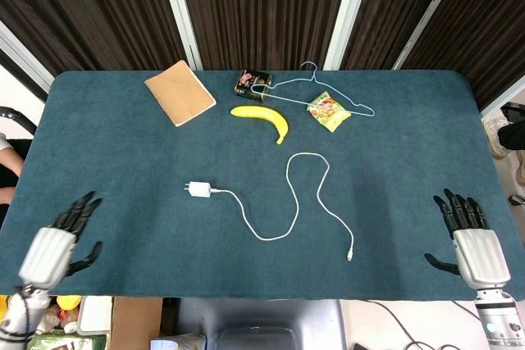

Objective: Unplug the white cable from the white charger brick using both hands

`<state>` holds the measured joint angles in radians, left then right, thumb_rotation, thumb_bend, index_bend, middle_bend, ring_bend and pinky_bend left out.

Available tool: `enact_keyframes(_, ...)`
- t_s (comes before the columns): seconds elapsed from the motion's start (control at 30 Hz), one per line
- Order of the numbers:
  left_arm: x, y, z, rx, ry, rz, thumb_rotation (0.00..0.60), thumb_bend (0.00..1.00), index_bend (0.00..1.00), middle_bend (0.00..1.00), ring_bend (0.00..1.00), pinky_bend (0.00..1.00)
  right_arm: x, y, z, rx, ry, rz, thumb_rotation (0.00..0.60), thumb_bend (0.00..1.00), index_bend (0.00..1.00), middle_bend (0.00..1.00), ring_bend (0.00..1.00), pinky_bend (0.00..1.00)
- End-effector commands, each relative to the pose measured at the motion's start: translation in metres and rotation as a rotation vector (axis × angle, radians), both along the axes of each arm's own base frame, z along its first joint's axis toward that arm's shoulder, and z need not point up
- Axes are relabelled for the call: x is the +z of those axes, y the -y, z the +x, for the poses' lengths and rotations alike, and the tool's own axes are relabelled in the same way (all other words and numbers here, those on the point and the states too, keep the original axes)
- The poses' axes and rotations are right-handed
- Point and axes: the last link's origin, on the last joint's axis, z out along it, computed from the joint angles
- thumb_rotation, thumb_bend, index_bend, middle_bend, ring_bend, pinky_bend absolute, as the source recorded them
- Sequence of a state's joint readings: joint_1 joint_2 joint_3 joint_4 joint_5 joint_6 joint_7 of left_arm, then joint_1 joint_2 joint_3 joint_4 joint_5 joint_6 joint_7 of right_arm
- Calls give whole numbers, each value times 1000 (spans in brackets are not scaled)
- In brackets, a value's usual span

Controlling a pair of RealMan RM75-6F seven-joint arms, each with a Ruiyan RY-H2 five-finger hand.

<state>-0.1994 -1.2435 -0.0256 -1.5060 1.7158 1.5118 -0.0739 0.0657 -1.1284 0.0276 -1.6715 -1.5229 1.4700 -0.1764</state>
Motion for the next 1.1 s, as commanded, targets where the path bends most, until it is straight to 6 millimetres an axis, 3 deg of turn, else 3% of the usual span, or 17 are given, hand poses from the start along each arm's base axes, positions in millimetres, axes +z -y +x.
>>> enact_keyframes(0.03, -30, -32, 32, -65, 21, -44, 600, 407, 36, 106, 708, 945, -4, -1, 1, 4, -9, 10, 600, 97, 0, 0, 0, 0)
enact_keyframes(0.1, -44, -45, 47, -66, 24, -72, 600, 404, 45, 114, 791, 994, -6, -2, 2, 5, -17, 16, 600, 97, 0, 0, 0, 0)
enact_keyframes(0.23, -70, -67, 79, -51, 25, -106, 600, 399, 72, 131, 877, 1000, -9, -2, 2, -1, -25, 24, 600, 97, 0, 0, 0, 0)
enact_keyframes(0.47, -115, -98, 115, -47, -54, -104, 600, 394, 147, 172, 948, 1000, -10, 0, 1, -21, -18, 37, 600, 98, 0, 0, 0, 0)
enact_keyframes(0.73, -155, -114, 125, -31, -226, -67, 600, 393, 151, 154, 956, 1000, -5, -2, 0, -24, -8, 29, 600, 98, 0, 0, 0, 0)
enact_keyframes(1.1, -182, -134, 111, 0, -391, -36, 600, 390, 174, 162, 955, 1000, -1, -4, -1, -27, 9, 38, 600, 98, 0, 0, 0, 0)
